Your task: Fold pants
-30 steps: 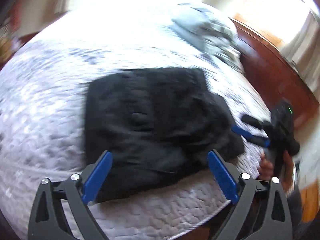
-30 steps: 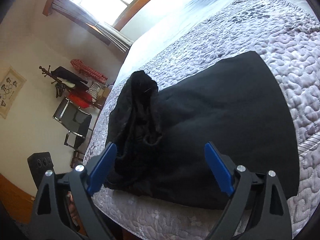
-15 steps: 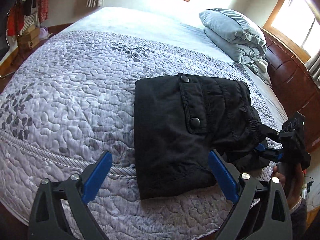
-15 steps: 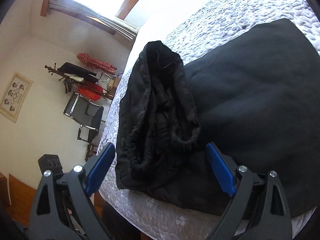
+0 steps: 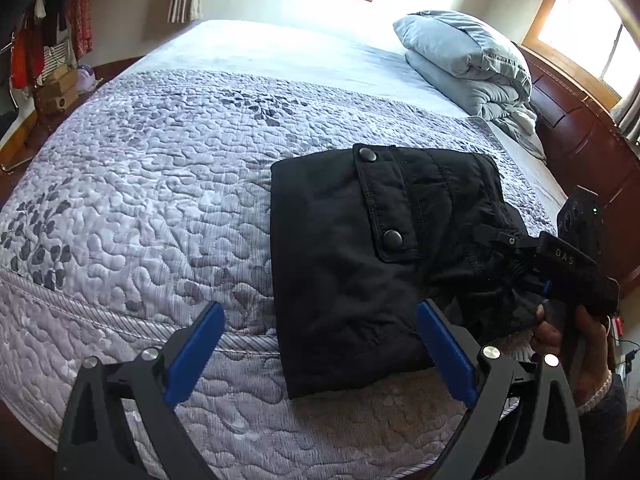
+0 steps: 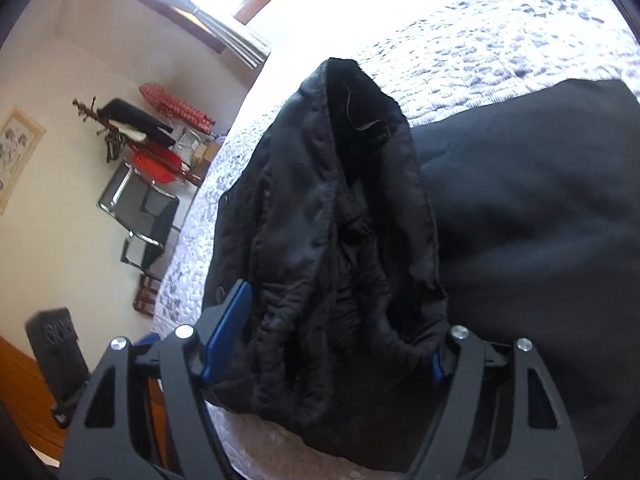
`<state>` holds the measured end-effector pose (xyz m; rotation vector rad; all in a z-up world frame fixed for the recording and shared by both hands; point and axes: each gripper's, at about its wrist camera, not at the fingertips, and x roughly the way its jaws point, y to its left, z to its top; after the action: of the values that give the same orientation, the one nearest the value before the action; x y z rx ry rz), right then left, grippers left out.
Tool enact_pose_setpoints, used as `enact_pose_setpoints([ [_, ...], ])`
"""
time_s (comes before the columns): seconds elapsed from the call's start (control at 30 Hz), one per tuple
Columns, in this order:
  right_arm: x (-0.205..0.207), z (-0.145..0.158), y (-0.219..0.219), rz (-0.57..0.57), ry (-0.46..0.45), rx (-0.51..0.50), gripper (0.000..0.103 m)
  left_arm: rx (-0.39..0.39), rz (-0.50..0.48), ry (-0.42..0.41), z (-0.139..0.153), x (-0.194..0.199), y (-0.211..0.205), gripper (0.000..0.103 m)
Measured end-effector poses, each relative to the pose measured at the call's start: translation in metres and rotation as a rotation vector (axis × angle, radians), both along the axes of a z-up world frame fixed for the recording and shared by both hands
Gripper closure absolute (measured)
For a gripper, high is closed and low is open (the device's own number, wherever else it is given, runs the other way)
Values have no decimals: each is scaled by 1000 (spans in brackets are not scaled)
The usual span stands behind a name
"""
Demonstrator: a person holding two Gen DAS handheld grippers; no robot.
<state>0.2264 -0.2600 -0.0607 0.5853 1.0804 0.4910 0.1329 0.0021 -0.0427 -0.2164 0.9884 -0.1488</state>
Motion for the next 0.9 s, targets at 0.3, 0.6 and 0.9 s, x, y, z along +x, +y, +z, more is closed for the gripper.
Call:
enact_pose_setpoints([
  [0.3,0,-6,-8,-41,47,62,55,-135,61,193,-55,11,19,4],
  [0.6,-5,16,-3,7,-19,26,75,-218,87,224,-64,7,29,4],
  [0.9,-4,45,8,55,-82,0,76,-230,128,227,-65,0,44,4],
])
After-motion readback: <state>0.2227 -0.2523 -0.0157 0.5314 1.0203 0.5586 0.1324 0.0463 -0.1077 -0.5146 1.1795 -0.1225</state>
